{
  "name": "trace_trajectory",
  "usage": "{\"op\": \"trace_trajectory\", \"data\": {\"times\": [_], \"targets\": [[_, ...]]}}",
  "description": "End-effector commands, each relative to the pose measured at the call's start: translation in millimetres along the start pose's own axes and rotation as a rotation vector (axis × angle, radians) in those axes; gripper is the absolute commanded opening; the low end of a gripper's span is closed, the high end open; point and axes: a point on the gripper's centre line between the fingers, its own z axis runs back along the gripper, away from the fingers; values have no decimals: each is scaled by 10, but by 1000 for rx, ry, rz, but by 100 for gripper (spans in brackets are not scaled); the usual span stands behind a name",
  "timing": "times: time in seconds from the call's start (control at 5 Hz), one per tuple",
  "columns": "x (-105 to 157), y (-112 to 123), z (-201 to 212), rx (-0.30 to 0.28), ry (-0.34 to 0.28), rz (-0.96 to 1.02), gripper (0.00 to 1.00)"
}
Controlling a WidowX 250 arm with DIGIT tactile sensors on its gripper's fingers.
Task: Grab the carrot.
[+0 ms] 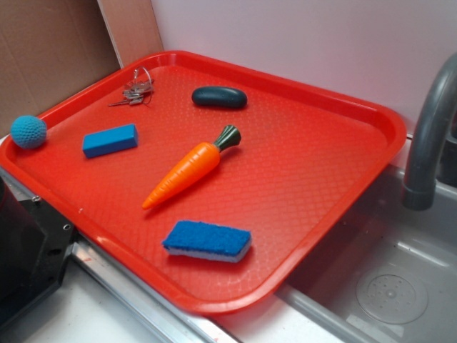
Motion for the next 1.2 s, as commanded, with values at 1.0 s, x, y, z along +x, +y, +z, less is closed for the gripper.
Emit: {"op": "trace_trajectory", "data": {"times": [1.0], "targets": [[974,-125,-555,39,56,120,100]]}}
